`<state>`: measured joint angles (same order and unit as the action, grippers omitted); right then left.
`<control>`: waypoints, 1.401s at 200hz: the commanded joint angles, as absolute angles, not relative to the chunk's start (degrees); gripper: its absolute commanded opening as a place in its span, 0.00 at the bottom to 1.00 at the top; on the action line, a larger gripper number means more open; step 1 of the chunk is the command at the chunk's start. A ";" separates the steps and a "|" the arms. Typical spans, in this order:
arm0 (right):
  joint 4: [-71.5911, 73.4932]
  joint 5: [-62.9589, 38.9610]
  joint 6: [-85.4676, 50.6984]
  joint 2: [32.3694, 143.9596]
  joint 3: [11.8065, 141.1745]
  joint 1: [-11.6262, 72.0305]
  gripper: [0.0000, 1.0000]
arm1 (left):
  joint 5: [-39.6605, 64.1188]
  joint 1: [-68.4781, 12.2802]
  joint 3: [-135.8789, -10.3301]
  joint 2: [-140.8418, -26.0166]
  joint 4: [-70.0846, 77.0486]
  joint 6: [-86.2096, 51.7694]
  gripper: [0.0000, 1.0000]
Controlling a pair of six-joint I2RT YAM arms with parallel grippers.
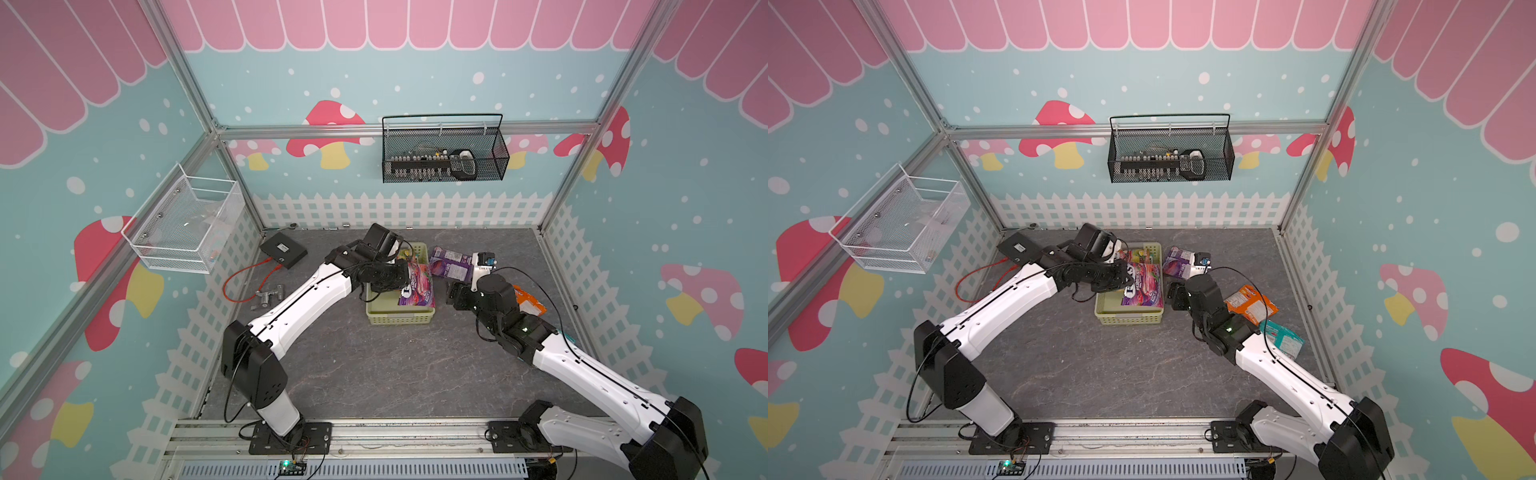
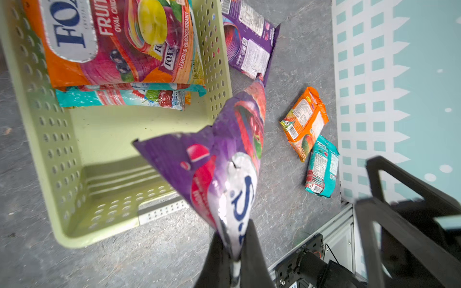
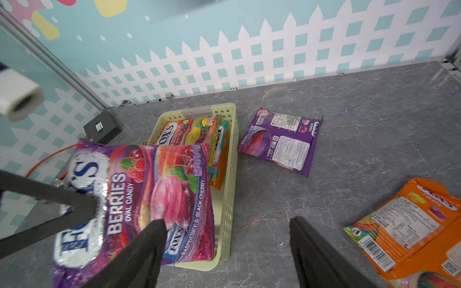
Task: Put the candies in the basket
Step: Place the candy in the basket.
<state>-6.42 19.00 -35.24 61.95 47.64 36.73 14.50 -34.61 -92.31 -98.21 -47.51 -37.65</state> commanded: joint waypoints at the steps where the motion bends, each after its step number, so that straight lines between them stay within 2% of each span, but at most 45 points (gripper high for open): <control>1: -6.37 18.97 -35.29 61.49 47.25 36.50 0.83 | 19.05 -32.57 -92.57 -101.68 -46.66 -35.44 0.00; 76: -5.44 16.35 -36.38 63.23 47.04 36.54 0.82 | 19.54 -26.97 -85.65 -107.16 -44.39 -29.89 0.00; 100: -5.20 16.28 -36.62 63.46 47.12 36.50 0.82 | 20.31 -26.69 -85.65 -109.83 -44.39 -28.63 0.05; 124: -5.10 16.09 -36.74 63.63 47.27 36.52 0.82 | 20.42 -26.63 -85.09 -110.74 -44.47 -28.05 0.06; 156: -4.84 16.04 -36.68 64.06 47.03 36.53 0.82 | 17.09 -26.29 -84.11 -110.89 -44.56 -27.53 0.13; 217: -4.89 14.99 -36.70 65.16 47.55 36.49 0.82 | 13.09 -25.68 -85.26 -108.72 -45.14 -28.29 0.38; 280: -8.30 13.67 -39.66 69.58 48.38 33.43 0.83 | 7.59 -24.79 -87.33 -100.19 -43.11 -28.71 0.42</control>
<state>-6.55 14.66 -38.30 67.70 47.64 35.57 10.92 -25.21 -85.14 -105.93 -44.80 -28.71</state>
